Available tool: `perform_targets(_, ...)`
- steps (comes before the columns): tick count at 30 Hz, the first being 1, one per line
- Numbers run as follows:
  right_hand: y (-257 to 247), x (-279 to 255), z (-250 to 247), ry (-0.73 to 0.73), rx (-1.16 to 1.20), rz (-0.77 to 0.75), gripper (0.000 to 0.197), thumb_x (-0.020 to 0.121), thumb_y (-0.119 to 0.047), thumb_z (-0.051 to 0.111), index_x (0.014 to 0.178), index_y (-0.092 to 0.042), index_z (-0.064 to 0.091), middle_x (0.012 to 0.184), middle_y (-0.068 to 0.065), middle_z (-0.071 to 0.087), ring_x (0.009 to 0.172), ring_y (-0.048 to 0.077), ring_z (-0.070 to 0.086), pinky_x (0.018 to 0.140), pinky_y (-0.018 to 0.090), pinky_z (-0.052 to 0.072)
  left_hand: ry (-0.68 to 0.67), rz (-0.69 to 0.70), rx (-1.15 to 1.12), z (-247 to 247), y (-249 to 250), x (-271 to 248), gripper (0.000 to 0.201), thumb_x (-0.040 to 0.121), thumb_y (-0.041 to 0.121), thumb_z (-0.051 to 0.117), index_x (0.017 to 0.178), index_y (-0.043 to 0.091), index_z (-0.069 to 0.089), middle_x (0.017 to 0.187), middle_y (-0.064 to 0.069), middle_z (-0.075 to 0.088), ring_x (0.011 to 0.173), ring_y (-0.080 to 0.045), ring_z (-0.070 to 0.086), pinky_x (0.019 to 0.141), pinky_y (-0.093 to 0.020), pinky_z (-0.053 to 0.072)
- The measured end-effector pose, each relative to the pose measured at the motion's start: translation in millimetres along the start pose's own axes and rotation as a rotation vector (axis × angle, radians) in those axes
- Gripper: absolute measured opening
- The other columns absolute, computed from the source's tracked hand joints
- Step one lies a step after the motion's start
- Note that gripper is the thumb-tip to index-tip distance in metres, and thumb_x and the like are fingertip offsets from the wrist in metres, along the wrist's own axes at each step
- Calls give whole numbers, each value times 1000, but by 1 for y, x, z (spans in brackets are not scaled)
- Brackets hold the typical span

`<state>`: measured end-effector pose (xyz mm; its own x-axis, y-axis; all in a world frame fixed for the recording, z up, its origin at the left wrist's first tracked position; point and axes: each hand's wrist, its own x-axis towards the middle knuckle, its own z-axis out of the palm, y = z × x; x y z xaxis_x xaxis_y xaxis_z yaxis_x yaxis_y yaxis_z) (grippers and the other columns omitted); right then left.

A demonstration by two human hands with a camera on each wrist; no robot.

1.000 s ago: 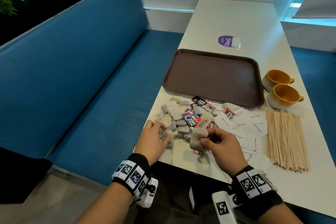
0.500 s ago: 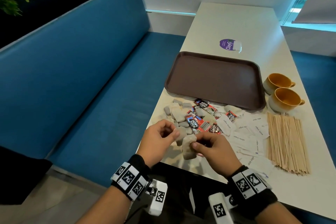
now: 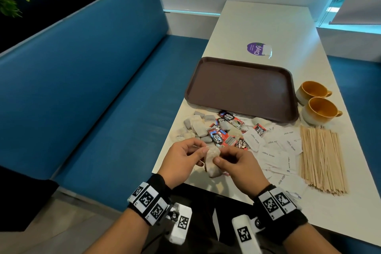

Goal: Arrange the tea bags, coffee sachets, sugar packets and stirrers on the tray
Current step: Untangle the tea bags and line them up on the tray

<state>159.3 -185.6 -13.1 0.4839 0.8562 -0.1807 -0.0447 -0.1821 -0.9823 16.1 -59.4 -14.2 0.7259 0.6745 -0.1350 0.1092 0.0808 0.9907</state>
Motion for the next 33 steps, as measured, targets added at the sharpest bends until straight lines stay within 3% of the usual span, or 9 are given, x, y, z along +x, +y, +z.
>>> perform_targets(4,-2,1,0,68,20,54,19,86,5,73,77,-12,73,75,9,73,72,19,68,70,31,56,-30,-14,-184,2,2,-2,36,96,40,68,113,9,67,82,-12,69,69,-24,62,64,-30,55)
perform_targets(7,-6,2,1,66,140,82,9,82,-3,76,88,2,71,80,29,69,71,29,65,68,38,55,-122,-22,-133,5,-4,-3,54,85,49,71,127,16,60,103,-8,65,86,-22,63,74,-31,55)
perform_targets(12,-12,3,9,16,38,50,14,88,5,71,82,-7,72,61,1,68,53,8,60,52,21,48,-341,-134,-318,11,-13,-5,53,88,17,71,138,8,55,120,-12,69,111,-27,66,96,-42,53)
perform_targets(14,-14,4,12,8,-41,26,12,87,1,74,87,-11,76,73,6,73,62,8,65,56,22,51,-309,-180,-434,7,-14,-6,44,91,6,62,134,3,58,118,-15,71,104,-28,69,92,-40,57)
perform_targets(17,-14,10,17,28,-151,1,18,84,-8,80,95,-22,77,80,0,73,65,3,61,60,20,50,-235,-202,-473,-5,-14,-7,34,95,1,57,127,-6,61,96,-23,65,75,-28,65,80,-40,60)
perform_targets(22,-18,33,20,50,-296,-9,14,86,-17,80,93,-28,76,80,-6,72,65,12,62,71,37,55,149,-272,-478,-45,-17,-6,20,104,2,47,114,-7,62,89,-21,66,63,-26,64,48,-29,52)
perform_targets(25,-24,50,29,-13,-473,-27,7,88,-18,76,91,-25,75,84,-8,72,66,1,64,71,29,56,278,-231,-476,-67,-22,-4,15,103,0,48,110,-2,62,82,-14,64,61,-23,60,48,-27,49)
perform_targets(30,-20,80,63,-118,-731,-44,18,91,-26,73,108,-25,72,86,-7,70,75,4,62,69,17,46,290,-238,-477,-70,-28,-7,29,93,-19,46,114,-3,59,85,-14,61,65,-23,61,55,-28,51)
perform_targets(33,-16,89,77,-135,-836,-19,37,86,-42,75,119,-28,66,91,-8,66,82,10,62,77,26,49,292,-241,-501,-74,-30,-7,26,95,-17,48,117,-5,56,90,-17,63,66,-26,66,57,-30,56)
